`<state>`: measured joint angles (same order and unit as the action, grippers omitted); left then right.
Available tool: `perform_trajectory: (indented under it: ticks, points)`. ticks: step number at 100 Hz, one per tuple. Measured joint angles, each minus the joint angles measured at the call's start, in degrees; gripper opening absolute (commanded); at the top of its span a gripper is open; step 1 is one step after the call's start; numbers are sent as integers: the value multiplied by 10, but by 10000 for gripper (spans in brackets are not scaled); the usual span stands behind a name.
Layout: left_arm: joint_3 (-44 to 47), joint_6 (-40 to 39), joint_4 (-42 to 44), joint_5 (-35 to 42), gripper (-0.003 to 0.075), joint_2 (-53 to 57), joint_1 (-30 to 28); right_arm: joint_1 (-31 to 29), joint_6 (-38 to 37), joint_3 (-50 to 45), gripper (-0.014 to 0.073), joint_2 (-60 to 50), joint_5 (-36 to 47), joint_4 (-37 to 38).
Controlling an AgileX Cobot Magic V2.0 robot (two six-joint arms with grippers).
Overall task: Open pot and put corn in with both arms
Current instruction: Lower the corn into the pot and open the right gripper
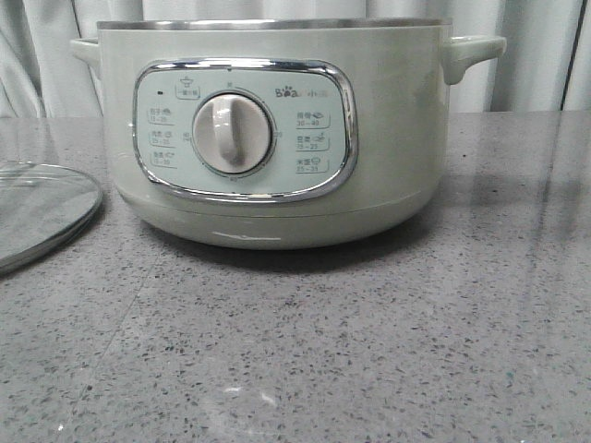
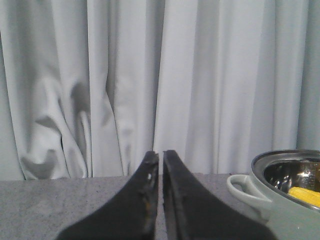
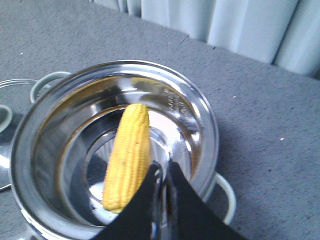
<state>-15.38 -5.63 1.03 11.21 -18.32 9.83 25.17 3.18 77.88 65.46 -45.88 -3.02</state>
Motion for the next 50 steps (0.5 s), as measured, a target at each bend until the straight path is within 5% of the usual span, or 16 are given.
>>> perform_trajectory:
  ticks: [50]
  points:
    - [0, 0, -21, -165, -20, 148, 0, -1, 0, -491, -62, -256, 415, 73]
